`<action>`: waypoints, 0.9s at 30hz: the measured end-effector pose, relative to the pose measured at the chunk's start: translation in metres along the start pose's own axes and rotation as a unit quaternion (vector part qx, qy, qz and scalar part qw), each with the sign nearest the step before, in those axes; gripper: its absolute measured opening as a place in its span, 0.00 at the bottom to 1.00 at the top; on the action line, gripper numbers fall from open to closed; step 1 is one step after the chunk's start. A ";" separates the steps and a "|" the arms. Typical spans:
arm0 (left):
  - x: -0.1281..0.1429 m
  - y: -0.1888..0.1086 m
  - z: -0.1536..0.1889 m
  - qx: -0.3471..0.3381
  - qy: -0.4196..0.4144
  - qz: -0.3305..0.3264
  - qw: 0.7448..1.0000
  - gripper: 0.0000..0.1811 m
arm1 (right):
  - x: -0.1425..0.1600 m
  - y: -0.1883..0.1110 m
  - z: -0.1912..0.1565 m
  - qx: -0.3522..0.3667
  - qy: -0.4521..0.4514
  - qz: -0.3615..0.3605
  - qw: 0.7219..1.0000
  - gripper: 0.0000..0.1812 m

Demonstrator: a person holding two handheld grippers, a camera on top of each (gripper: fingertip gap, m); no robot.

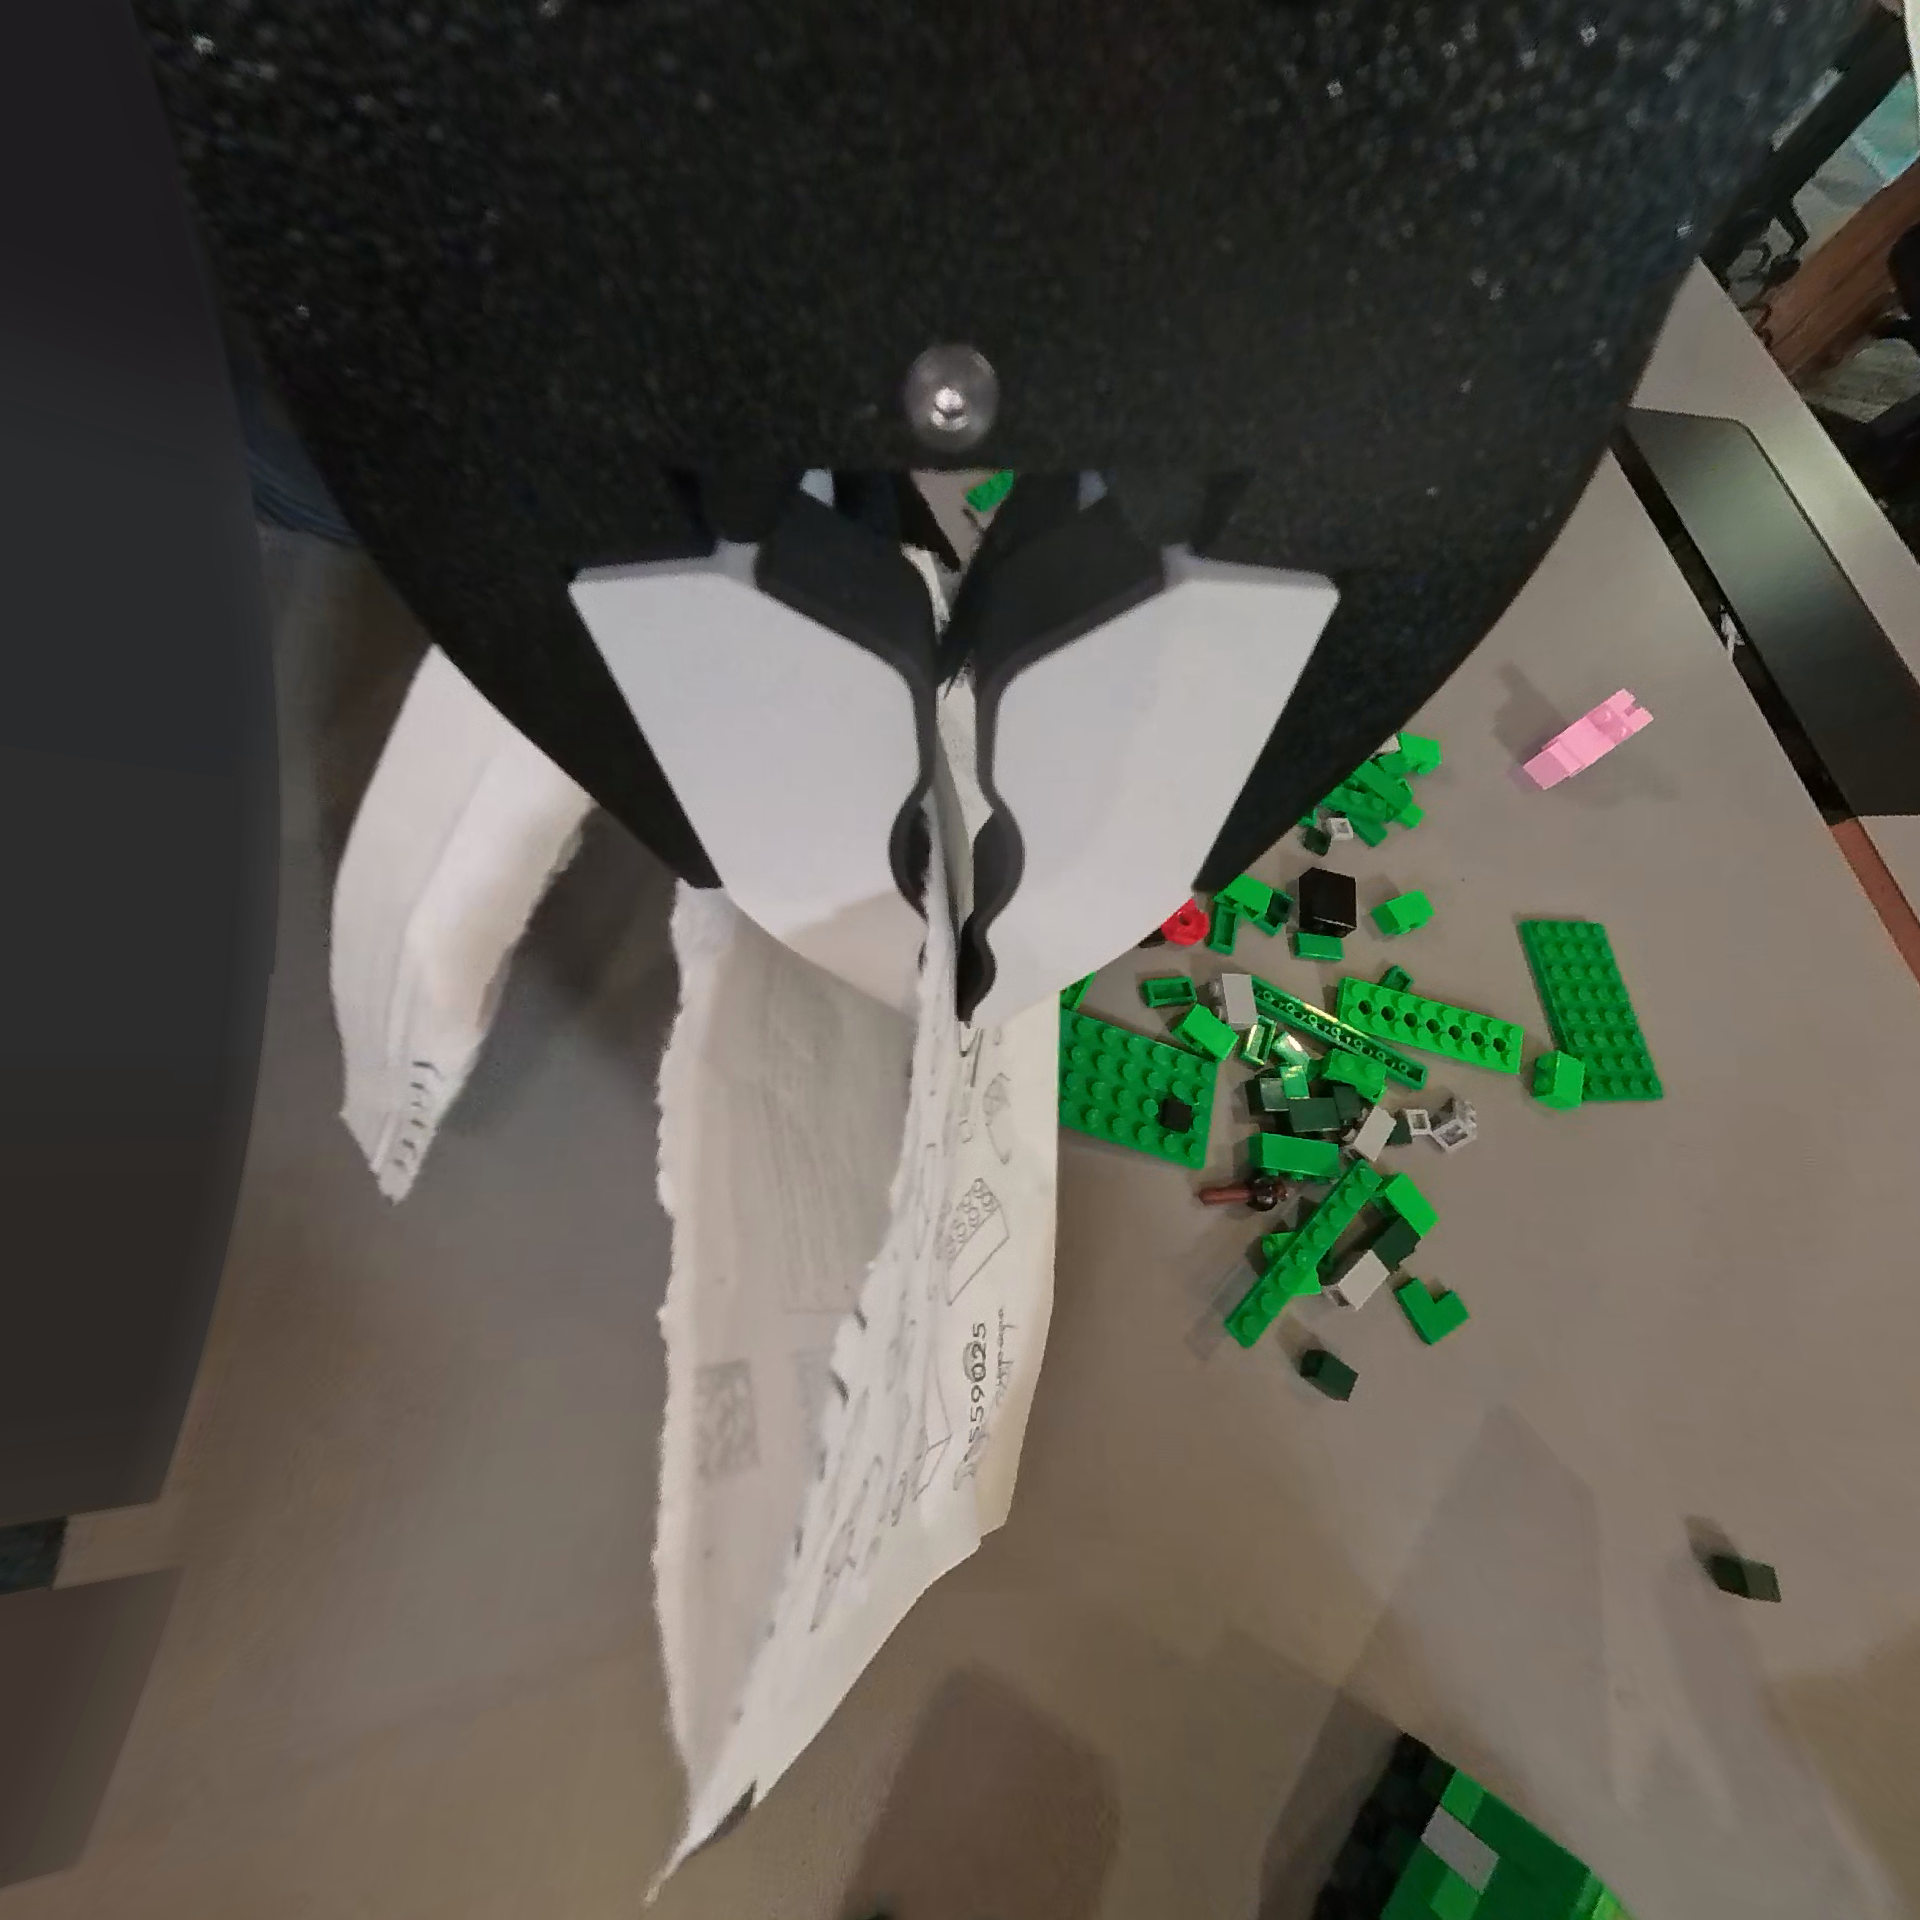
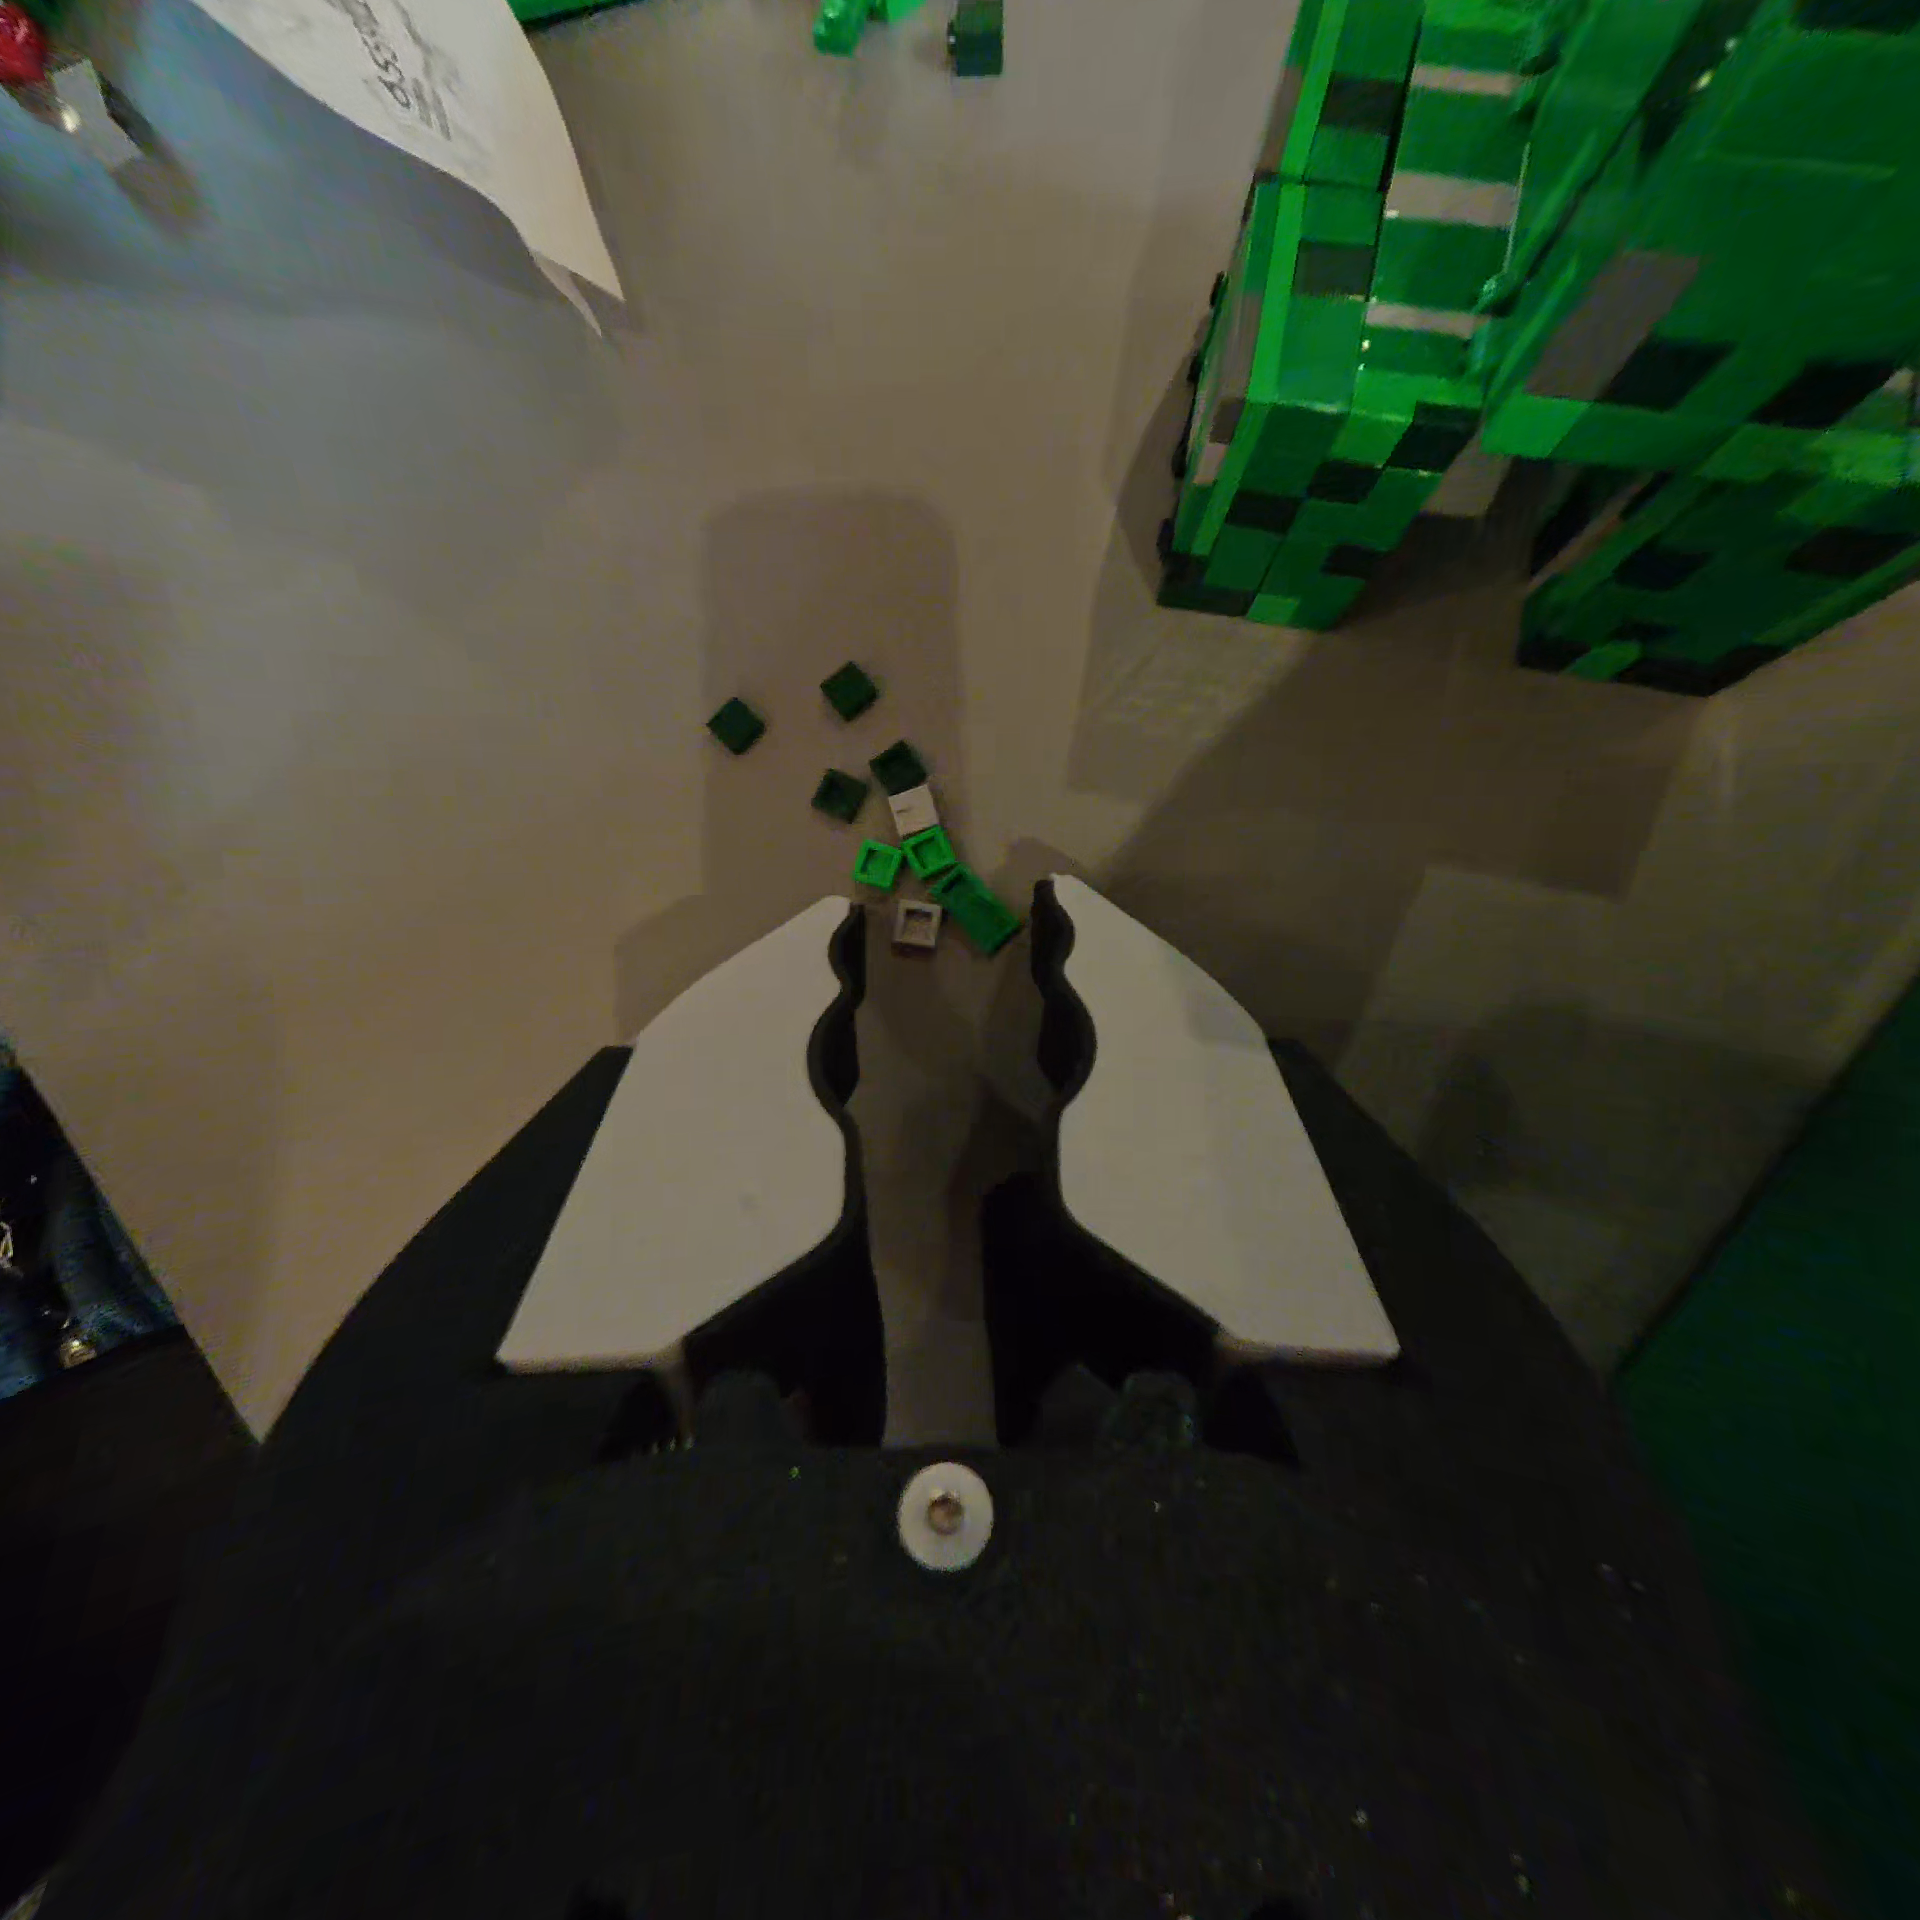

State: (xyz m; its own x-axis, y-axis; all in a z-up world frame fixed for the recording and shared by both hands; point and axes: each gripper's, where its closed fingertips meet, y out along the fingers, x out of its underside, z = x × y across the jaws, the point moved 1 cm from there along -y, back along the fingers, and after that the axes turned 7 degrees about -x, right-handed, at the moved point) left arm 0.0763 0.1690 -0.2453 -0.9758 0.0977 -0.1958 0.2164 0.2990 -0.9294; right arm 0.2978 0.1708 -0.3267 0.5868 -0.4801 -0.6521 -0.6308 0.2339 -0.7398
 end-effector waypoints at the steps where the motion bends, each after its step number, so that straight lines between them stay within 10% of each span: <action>1: 0.000 0.000 0.001 0.001 0.001 0.001 1.000 0.00 | 0.000 0.000 0.001 -0.001 -0.001 -0.004 1.000 0.16; 15: -0.002 0.001 0.002 0.010 -0.004 0.002 1.000 0.00 | -0.004 -0.002 -0.005 0.038 -0.034 -0.032 0.998 0.09; 27: -0.013 0.005 -0.011 -0.014 -0.067 0.013 0.998 0.00 | -0.148 -0.036 -0.112 0.032 -0.219 0.136 0.966 0.08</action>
State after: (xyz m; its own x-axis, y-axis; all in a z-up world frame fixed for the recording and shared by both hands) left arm 0.0908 0.1799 -0.2434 -0.9648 -0.0212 -0.2622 0.2414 0.3250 -0.9144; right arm 0.1772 0.1388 -0.1848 0.5716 0.0059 -0.8205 -0.7669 0.3595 -0.5316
